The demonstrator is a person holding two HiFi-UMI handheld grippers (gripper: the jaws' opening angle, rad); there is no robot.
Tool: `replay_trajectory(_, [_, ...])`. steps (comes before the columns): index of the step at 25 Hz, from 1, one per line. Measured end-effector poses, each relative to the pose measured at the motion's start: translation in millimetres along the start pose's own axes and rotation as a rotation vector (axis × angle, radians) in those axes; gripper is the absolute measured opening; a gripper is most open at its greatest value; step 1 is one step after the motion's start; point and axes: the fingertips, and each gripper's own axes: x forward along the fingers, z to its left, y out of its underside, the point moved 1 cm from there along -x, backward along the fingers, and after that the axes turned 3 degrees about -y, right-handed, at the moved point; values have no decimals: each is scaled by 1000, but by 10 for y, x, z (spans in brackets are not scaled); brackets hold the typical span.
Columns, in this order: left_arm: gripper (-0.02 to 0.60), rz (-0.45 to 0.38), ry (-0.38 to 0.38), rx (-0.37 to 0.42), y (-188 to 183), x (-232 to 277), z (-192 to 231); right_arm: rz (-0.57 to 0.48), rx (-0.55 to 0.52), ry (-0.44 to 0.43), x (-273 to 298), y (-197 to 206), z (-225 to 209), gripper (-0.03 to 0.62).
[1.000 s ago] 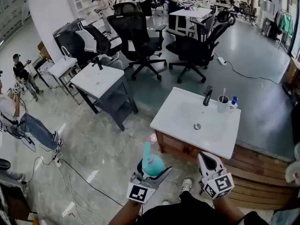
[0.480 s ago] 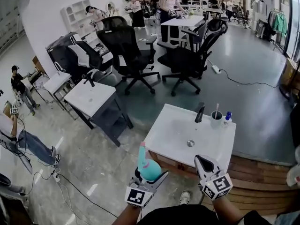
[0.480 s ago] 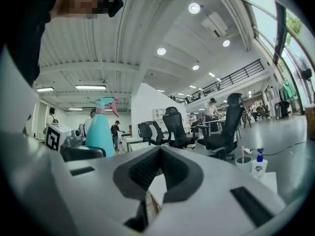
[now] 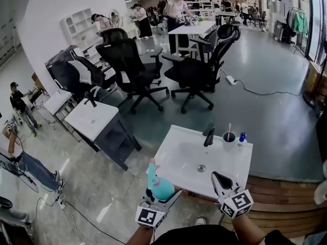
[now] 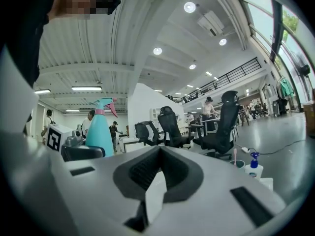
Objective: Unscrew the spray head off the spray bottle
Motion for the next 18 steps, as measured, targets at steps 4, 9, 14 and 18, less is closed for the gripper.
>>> replay_trajectory(4, [453, -4, 8, -1, 43, 232, -27, 38, -9, -43, 98, 76, -144, 6])
replay_trajectory(9, [453, -19, 12, 11, 59, 495, -45, 57, -53, -37, 157, 72, -355, 6])
replay_trajectory(14, [453, -51, -3, -21, -3, 724, -28, 33, -42, -43, 242, 6, -504, 6])
replay_trajectory(18, [453, -52, 15, -6, -31, 837, -3, 0, -61, -21, 263, -83, -584, 6])
